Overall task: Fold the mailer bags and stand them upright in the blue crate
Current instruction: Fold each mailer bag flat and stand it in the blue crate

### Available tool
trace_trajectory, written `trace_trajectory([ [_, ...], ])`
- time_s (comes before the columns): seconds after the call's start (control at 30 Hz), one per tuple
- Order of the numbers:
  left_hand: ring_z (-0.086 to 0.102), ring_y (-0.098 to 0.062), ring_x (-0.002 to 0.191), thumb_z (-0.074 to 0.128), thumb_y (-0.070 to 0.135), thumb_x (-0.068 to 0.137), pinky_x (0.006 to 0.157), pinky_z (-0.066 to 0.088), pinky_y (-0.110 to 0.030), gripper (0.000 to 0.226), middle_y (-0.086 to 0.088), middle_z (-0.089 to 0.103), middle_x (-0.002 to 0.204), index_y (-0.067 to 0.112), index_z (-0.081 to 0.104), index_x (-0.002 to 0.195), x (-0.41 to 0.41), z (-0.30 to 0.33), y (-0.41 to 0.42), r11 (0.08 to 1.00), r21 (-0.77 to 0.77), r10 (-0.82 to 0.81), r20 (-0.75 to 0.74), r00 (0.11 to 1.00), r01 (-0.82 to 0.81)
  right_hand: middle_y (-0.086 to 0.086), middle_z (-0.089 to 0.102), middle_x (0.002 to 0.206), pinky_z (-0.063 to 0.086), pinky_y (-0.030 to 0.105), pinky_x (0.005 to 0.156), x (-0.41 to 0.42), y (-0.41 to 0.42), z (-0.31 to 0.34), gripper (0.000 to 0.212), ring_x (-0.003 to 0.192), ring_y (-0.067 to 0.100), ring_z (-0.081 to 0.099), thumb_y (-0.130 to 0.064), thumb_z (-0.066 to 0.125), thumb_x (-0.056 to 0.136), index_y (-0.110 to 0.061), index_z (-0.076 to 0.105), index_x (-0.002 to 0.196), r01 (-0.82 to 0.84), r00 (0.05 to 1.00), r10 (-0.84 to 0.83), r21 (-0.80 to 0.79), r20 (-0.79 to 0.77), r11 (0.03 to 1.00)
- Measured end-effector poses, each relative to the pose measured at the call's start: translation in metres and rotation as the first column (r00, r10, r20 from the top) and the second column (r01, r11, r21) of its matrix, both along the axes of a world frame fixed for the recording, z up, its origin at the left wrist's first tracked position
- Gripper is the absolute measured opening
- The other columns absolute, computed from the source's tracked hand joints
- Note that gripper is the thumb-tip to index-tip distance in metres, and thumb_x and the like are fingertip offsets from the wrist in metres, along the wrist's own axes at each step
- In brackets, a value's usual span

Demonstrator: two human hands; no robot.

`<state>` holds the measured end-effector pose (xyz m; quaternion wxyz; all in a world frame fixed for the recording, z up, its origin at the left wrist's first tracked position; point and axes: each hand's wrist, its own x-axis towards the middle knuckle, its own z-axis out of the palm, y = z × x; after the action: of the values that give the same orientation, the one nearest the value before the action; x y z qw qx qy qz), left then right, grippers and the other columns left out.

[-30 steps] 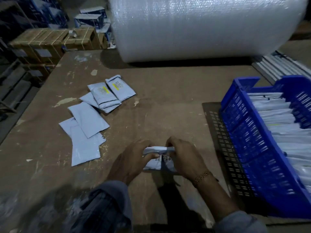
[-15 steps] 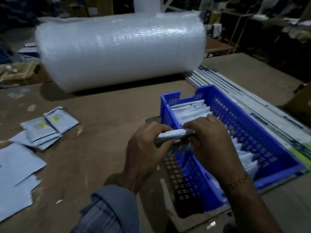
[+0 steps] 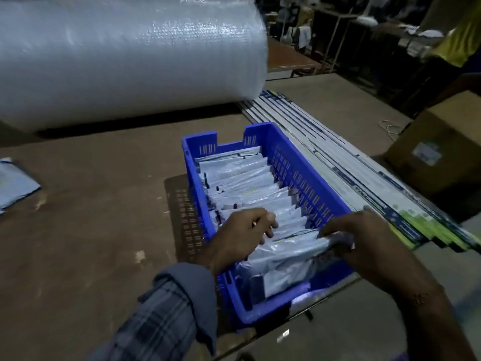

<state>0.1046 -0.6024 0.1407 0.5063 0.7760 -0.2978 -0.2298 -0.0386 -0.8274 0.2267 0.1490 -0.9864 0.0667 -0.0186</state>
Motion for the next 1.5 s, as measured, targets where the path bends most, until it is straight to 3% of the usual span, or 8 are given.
trace_trajectory([
  [0.07, 0.067, -0.004, 0.070, 0.055, 0.050, 0.107, 0.073, 0.059, -0.039, 0.033, 0.010, 0.076, 0.089, 0.026, 0.074, 0.094, 0.003, -0.007, -0.009, 0.975, 0.202, -0.108, 0.047, 0.993, 0.096, -0.008, 0.079, 0.084, 0.034, 0.011, 0.075, 0.006, 0.001, -0.001, 0.041, 0.082, 0.021, 0.071, -0.004, 0.083, 0.058, -0.035, 0.082, 0.085, -0.033, 0.993, 0.034, 0.009, -0.114, 0.999],
  [0.2, 0.071, -0.008, 0.082, 0.065, 0.056, 0.098, 0.080, 0.060, -0.038, 0.031, 0.012, 0.076, 0.089, 0.028, 0.076, 0.092, 0.005, -0.014, -0.017, 0.862, 0.466, -0.265, 0.074, 0.961, 0.202, -0.007, 0.080, 0.095, 0.048, 0.031, 0.095, 0.024, 0.003, -0.016, 0.047, 0.092, 0.019, 0.070, -0.010, 0.075, 0.068, -0.045, 0.081, 0.098, -0.111, 0.961, 0.106, -0.005, -0.256, 0.994],
  [0.33, 0.069, -0.020, 0.090, 0.061, 0.011, 0.088, 0.082, 0.061, -0.042, 0.026, 0.007, 0.076, 0.096, 0.026, 0.080, 0.098, 0.006, -0.010, -0.021, 0.707, 0.637, -0.437, 0.052, 0.898, 0.307, -0.010, 0.079, 0.091, 0.057, 0.027, 0.079, 0.040, 0.004, -0.023, 0.049, 0.087, 0.012, 0.072, -0.007, 0.073, 0.071, -0.047, 0.080, 0.099, -0.112, 0.962, 0.116, 0.030, -0.248, 0.993],
  [0.5, 0.045, -0.026, 0.060, 0.049, -0.008, 0.072, 0.060, 0.044, -0.035, 0.022, -0.001, 0.045, 0.059, 0.013, 0.049, 0.066, 0.002, -0.010, -0.022, 0.665, 0.699, -0.467, 0.112, 0.877, 0.264, -0.013, 0.076, 0.085, 0.059, 0.033, 0.074, 0.041, -0.006, -0.021, 0.047, 0.085, 0.010, 0.070, -0.006, 0.068, 0.066, -0.044, 0.080, 0.090, -0.048, 0.972, 0.042, -0.020, -0.232, 0.999],
  [0.63, 0.068, -0.029, 0.080, 0.076, -0.001, 0.076, 0.075, 0.062, -0.043, 0.020, -0.001, 0.069, 0.084, 0.018, 0.069, 0.076, -0.006, -0.015, -0.024, 0.663, 0.711, -0.458, 0.137, 0.878, 0.235, -0.011, 0.076, 0.084, 0.060, 0.036, 0.073, 0.032, -0.013, -0.022, 0.044, 0.081, 0.009, 0.070, -0.006, 0.077, 0.062, -0.043, 0.080, 0.086, -0.021, 0.961, 0.017, -0.010, -0.275, 1.000],
  [0.8, 0.068, -0.031, 0.087, 0.064, 0.003, 0.082, 0.075, 0.060, -0.042, 0.020, -0.004, 0.066, 0.103, 0.021, 0.073, 0.079, -0.014, -0.021, -0.030, 0.709, 0.683, -0.484, 0.288, 0.826, 0.178, -0.010, 0.077, 0.097, 0.055, 0.023, 0.077, 0.032, -0.007, -0.027, 0.039, 0.085, 0.007, 0.069, -0.010, 0.087, 0.072, -0.038, 0.083, 0.098, -0.053, 0.913, 0.048, 0.000, -0.406, 0.999],
  [1.13, 0.057, -0.025, 0.071, 0.071, 0.009, 0.077, 0.059, 0.041, -0.031, 0.035, -0.003, 0.060, 0.096, 0.024, 0.049, 0.053, -0.014, -0.026, -0.033, 0.750, 0.648, -0.436, 0.329, 0.838, 0.136, -0.004, 0.078, 0.105, 0.057, 0.027, 0.091, 0.062, 0.016, -0.066, 0.035, 0.100, 0.017, 0.072, -0.013, 0.080, 0.081, -0.036, 0.081, 0.108, -0.234, 0.793, 0.150, -0.068, -0.591, 0.970],
  [1.5, 0.055, -0.025, 0.066, 0.063, 0.009, 0.077, 0.061, 0.042, -0.029, 0.030, 0.004, 0.052, 0.073, 0.021, 0.048, 0.054, -0.018, -0.021, -0.033, 0.788, 0.601, -0.394, 0.325, 0.860, 0.134, -0.004, 0.077, 0.097, 0.060, 0.033, 0.086, 0.071, 0.020, -0.084, 0.024, 0.091, 0.020, 0.073, -0.026, 0.088, 0.074, -0.030, 0.082, 0.097, -0.270, 0.833, 0.110, -0.226, -0.542, 0.936],
])
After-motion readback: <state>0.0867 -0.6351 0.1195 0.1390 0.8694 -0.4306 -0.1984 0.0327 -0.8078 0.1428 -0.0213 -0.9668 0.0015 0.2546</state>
